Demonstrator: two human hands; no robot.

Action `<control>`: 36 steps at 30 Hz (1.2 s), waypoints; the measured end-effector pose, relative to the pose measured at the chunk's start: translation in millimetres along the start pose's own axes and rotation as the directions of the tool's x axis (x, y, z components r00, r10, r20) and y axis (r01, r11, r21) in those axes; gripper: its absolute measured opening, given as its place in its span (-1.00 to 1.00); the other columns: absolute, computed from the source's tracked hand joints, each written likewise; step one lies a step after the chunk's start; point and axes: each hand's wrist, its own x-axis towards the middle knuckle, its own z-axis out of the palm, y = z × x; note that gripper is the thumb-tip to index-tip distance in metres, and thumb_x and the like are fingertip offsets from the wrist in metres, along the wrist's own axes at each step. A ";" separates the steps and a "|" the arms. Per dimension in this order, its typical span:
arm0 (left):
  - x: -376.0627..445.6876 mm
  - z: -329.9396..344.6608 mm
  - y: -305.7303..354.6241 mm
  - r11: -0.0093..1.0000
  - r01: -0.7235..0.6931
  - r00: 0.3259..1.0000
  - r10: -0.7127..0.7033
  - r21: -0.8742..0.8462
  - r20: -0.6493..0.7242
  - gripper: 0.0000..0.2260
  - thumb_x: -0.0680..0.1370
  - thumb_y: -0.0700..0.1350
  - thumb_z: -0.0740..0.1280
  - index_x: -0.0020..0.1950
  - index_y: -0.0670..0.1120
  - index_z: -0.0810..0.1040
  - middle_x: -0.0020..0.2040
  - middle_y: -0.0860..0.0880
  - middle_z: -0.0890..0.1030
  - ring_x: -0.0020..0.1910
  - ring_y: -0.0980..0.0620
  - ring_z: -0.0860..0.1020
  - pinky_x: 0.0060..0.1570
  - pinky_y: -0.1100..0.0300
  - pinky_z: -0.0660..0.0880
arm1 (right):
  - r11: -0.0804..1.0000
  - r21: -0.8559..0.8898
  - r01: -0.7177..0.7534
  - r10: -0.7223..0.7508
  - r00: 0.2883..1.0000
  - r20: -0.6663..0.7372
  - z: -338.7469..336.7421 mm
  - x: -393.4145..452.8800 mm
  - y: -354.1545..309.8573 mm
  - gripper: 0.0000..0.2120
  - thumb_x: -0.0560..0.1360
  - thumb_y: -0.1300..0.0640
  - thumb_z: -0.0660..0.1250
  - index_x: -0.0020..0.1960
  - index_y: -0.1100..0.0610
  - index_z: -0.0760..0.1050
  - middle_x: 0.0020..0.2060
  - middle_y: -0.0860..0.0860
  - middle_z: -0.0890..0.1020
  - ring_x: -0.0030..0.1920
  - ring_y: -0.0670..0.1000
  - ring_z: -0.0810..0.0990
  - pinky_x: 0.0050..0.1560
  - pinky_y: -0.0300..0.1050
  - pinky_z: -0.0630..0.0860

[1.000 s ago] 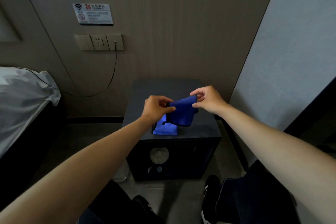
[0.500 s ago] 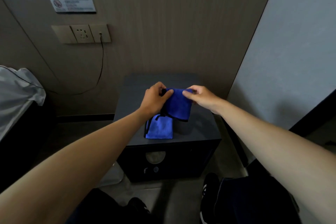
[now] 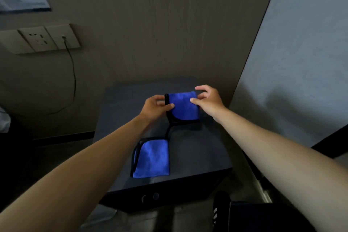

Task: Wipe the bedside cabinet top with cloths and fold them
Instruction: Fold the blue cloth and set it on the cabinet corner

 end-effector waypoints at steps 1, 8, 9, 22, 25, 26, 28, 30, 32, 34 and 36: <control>11.8 3.5 -3.0 0.999 0.004 1.000 -0.004 0.035 -0.006 -0.63 0.47 -0.27 0.50 0.23 -0.26 0.49 -0.04 -0.21 0.70 -0.13 -0.03 0.68 -0.11 0.11 0.63 | 1.000 -0.006 0.004 -0.004 0.999 -0.039 2.9 9.0 3.8 -0.56 0.44 0.20 0.50 0.28 0.02 0.49 -0.10 -0.01 0.65 -0.02 -0.01 0.65 0.00 -0.08 0.60; 91.3 25.4 -28.5 0.967 0.013 0.992 0.019 0.255 -0.122 -0.80 0.44 -0.17 0.53 -0.07 -0.05 0.53 -0.17 -0.03 0.64 -0.06 -0.03 0.67 0.07 -0.04 0.63 | 0.997 -0.077 0.007 -0.021 0.984 -0.178 16.3 79.2 25.6 -0.63 0.47 0.28 0.45 0.23 0.02 0.52 -0.12 -0.09 0.63 -0.02 -0.06 0.62 -0.03 -0.17 0.57; 100.2 27.6 -29.9 0.958 -0.001 0.990 0.042 0.287 -0.137 -0.80 0.43 -0.17 0.54 -0.05 -0.06 0.56 -0.14 -0.04 0.66 -0.06 -0.02 0.67 0.07 -0.02 0.63 | 0.995 -0.098 0.011 -0.030 0.981 -0.189 18.0 88.0 28.0 -0.64 0.48 0.28 0.44 0.21 0.02 0.52 -0.12 -0.09 0.62 -0.03 -0.08 0.61 -0.09 -0.23 0.54; 183.5 43.1 -26.6 0.770 -0.109 0.947 0.273 0.628 -0.169 -0.81 0.46 0.00 0.51 0.04 0.06 0.64 -0.15 0.13 0.64 -0.09 0.10 0.63 -0.01 0.05 0.60 | 0.963 -0.262 0.066 -0.112 0.980 -0.162 13.1 176.3 45.5 -0.72 0.48 0.25 0.45 0.16 0.04 0.54 -0.07 -0.07 0.61 -0.02 -0.05 0.62 -0.02 -0.18 0.56; 192.0 46.8 -27.6 0.752 -0.080 0.927 0.297 0.654 -0.228 -0.78 0.46 0.03 0.50 0.09 0.09 0.63 -0.11 0.14 0.66 -0.03 0.08 0.63 0.02 0.06 0.58 | 0.951 -0.298 0.076 -0.121 0.984 -0.134 16.2 187.1 53.4 -0.70 0.50 0.25 0.43 0.21 0.06 0.56 0.06 -0.03 0.63 0.07 -0.05 0.61 0.09 -0.15 0.57; 194.4 47.3 -28.0 0.739 -0.073 0.918 0.312 0.670 -0.244 -0.78 0.47 0.04 0.49 0.10 0.10 0.63 -0.10 0.15 0.67 -0.01 0.07 0.62 0.04 0.05 0.57 | 0.949 -0.306 0.083 -0.128 0.983 -0.131 17.8 190.6 56.1 -0.69 0.50 0.24 0.43 0.22 0.06 0.56 0.09 -0.02 0.63 0.08 -0.05 0.60 0.11 -0.15 0.56; 197.9 47.5 -27.4 0.716 -0.057 0.904 0.333 0.696 -0.269 -0.79 0.48 0.04 0.46 0.10 0.13 0.61 -0.08 0.16 0.67 0.04 0.06 0.61 0.10 0.01 0.54 | 0.943 -0.316 0.102 -0.150 0.980 -0.130 21.3 197.2 58.7 -0.70 0.50 0.21 0.44 0.23 0.06 0.57 0.10 -0.01 0.63 0.08 -0.05 0.60 0.14 -0.12 0.57; 201.9 47.1 -26.8 0.713 -0.040 0.899 0.332 0.700 -0.287 -0.80 0.50 0.03 0.45 0.12 0.14 0.61 -0.04 0.16 0.67 0.08 0.04 0.60 0.14 -0.03 0.51 | 0.941 -0.318 0.113 -0.163 0.977 -0.135 25.3 203.2 59.6 -0.71 0.50 0.19 0.44 0.22 0.05 0.58 0.12 0.00 0.62 0.09 -0.04 0.60 0.15 -0.12 0.57; 205.5 45.3 -26.8 0.722 -0.029 0.898 0.323 0.691 -0.300 -0.80 0.50 0.03 0.45 0.12 0.12 0.61 -0.02 0.15 0.68 0.08 0.04 0.60 0.14 -0.04 0.52 | 0.945 -0.305 0.115 -0.164 0.976 -0.140 28.9 206.7 59.2 -0.73 0.50 0.19 0.44 0.20 0.06 0.59 0.12 0.02 0.60 0.08 -0.03 0.59 0.12 -0.14 0.56; 207.6 42.6 -27.8 0.738 -0.033 0.899 0.316 0.674 -0.302 -0.79 0.49 0.03 0.46 0.12 0.10 0.62 -0.03 0.14 0.68 0.06 0.05 0.61 0.12 -0.03 0.54 | 0.950 -0.292 0.109 -0.157 0.977 -0.146 30.7 208.7 57.7 -0.75 0.50 0.20 0.44 0.17 0.07 0.59 0.11 0.04 0.59 0.05 -0.03 0.59 0.09 -0.17 0.55; 205.9 40.4 -28.7 0.757 -0.045 0.903 0.309 0.651 -0.297 -0.78 0.49 0.03 0.47 0.12 0.08 0.62 -0.05 0.14 0.68 0.04 0.07 0.62 0.09 0.00 0.57 | 0.949 -0.298 0.104 -0.152 0.978 -0.142 30.8 207.3 54.9 -0.75 0.50 0.20 0.45 0.16 0.06 0.58 0.12 0.05 0.57 0.06 -0.03 0.59 0.07 -0.20 0.52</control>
